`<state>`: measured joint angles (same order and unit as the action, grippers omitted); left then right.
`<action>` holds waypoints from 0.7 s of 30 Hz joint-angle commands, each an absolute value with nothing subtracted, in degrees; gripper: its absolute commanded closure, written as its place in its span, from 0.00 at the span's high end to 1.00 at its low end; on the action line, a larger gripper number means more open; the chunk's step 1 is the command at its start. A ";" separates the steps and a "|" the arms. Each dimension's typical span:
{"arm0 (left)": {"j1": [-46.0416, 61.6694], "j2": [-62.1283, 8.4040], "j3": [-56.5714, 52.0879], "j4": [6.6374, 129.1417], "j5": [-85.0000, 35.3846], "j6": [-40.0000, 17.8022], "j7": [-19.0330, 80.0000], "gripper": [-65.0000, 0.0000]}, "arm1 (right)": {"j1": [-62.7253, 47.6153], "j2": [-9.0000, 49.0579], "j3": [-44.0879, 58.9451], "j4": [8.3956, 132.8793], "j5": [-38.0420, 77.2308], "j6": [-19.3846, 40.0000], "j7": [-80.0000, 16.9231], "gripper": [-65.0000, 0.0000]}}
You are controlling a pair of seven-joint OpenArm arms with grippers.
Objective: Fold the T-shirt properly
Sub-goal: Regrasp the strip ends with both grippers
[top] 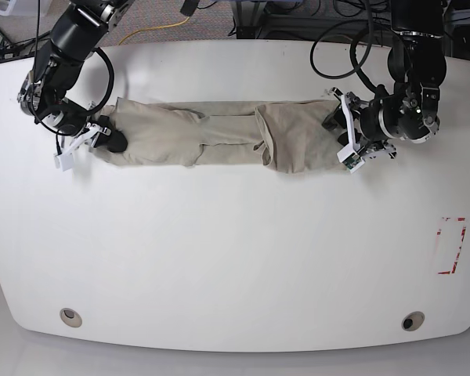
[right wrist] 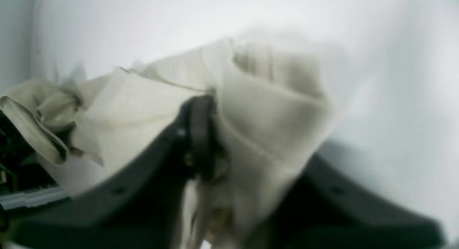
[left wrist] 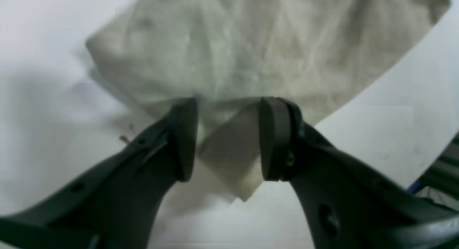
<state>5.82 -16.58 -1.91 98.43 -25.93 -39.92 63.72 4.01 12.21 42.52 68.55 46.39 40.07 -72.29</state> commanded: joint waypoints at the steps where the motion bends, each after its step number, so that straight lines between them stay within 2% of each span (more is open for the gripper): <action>1: 4.70 -16.40 -0.66 99.21 -24.66 -40.00 62.90 0.39 | 4.62 13.32 42.59 70.64 46.11 40.00 -72.75 0.00; 13: -0.40 -13.05 6.46 93.67 -20.44 -40.00 60.79 0.39 | -0.48 11.12 42.33 94.46 46.29 40.00 -74.95 0.00; 21: -4.35 -8.84 6.81 85.05 -20.44 -40.00 60.62 0.39 | -0.84 9.54 36.53 103.52 54.73 40.00 -76.09 0.00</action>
